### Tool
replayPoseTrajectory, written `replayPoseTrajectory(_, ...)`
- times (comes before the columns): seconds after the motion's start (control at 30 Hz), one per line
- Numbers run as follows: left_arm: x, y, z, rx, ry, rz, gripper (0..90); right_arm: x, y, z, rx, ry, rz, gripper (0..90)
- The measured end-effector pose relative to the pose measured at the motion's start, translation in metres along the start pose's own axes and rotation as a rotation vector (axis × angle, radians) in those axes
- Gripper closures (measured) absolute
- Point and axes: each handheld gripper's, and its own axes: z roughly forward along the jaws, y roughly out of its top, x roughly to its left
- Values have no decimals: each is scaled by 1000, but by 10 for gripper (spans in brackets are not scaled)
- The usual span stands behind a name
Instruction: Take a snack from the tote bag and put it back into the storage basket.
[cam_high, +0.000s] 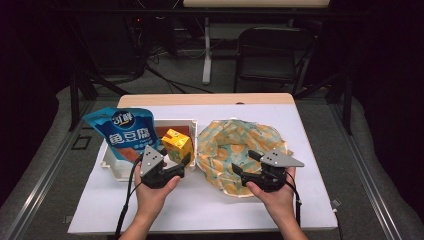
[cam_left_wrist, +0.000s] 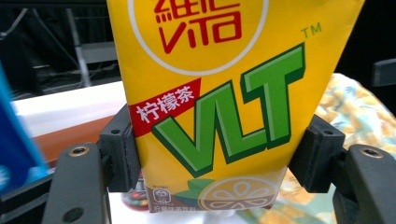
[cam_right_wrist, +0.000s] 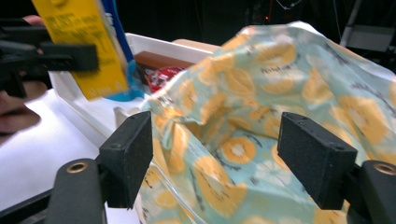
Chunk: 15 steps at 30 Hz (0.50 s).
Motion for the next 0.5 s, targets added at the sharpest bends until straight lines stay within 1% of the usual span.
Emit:
replayPoseTrajectory(0.03,2,0,-2,-2,8,-1,310,-1,-1,-1,1,-1,6,265)
replayPoseTrajectory(0.07,5,-1,-4,-5,15,-11,310,-3,-3,-2,1,1,12,261)
replayPoseTrajectory(0.1,7,-2,-5,-5,24,-14,309,-5,-5,-2,5,-5,13,259)
replayPoseTrajectory(0.17,12,-5,-7,0,35,-15,310,-7,-8,-3,5,-2,21,256)
replayPoseTrajectory(0.23,15,-8,-8,1,49,-15,310,-8,-10,-4,7,-8,22,254)
replayPoseTrajectory(0.3,20,-12,-9,6,64,-26,310,-8,-10,-4,5,-1,26,247)
replayPoseTrajectory(0.37,23,-16,-10,11,75,-30,309,-9,-11,-5,12,-1,20,244)
replayPoseTrajectory(0.4,24,-17,-10,11,78,-34,310,-9,-11,-5,4,-7,22,243)
replayPoseTrajectory(0.5,29,-22,-10,5,99,-41,309,-11,-14,-7,9,-19,19,239)
